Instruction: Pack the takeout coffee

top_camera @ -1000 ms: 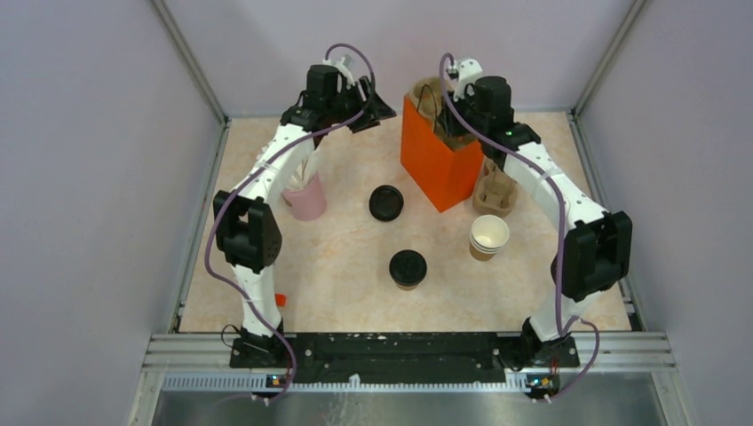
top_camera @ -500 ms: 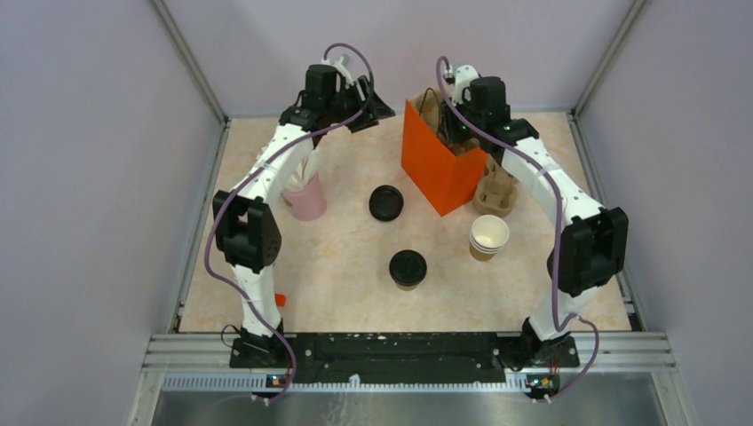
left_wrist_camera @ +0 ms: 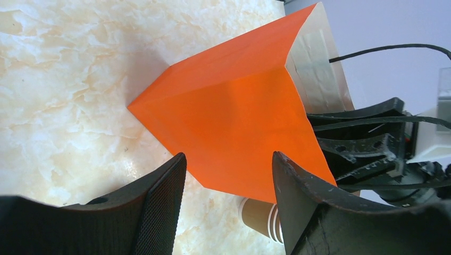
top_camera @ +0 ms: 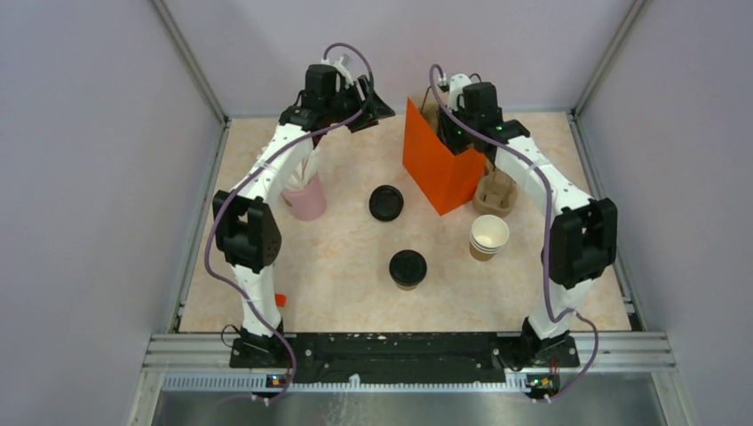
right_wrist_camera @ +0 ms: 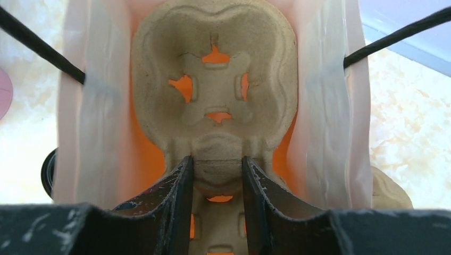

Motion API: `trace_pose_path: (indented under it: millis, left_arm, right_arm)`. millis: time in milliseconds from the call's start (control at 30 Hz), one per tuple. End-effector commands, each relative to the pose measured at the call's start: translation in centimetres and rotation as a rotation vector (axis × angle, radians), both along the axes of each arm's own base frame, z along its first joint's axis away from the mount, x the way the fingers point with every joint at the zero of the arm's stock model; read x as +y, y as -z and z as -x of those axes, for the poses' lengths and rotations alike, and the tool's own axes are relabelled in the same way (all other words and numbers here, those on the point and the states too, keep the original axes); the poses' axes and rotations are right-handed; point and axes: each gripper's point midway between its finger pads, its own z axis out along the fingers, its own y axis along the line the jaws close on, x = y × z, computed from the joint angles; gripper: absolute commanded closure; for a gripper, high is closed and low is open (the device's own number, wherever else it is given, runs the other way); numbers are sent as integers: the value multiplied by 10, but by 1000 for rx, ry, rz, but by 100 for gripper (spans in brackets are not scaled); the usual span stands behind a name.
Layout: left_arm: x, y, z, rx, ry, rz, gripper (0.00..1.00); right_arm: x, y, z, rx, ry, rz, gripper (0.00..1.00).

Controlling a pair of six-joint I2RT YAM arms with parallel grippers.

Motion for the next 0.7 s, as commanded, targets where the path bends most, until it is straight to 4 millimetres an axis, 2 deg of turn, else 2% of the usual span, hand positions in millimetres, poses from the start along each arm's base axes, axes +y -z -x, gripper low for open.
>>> trace_pose_path:
  millis: [0, 133, 233, 300, 400, 667]
  left_arm:
    - [6, -32, -4, -93, -7, 9, 34]
    - [7, -32, -2, -89, -7, 9, 34]
    - [7, -33, -1, -90, -5, 8, 33]
    - [7, -34, 0, -88, -4, 9, 33]
    - [7, -37, 2, -90, 1, 15, 33]
    - [9, -35, 9, -84, 14, -8, 32]
  right_arm:
    - [7, 1, -8, -22, -2, -6, 77]
    - [7, 1, -8, -19, 3, -10, 71]
    - [7, -7, -7, -29, 8, -18, 65]
    - [7, -22, -7, -51, 12, -32, 61]
    - [7, -56, -6, -101, 24, -74, 58]
    - [2, -124, 9, -195, 90, -218, 54]
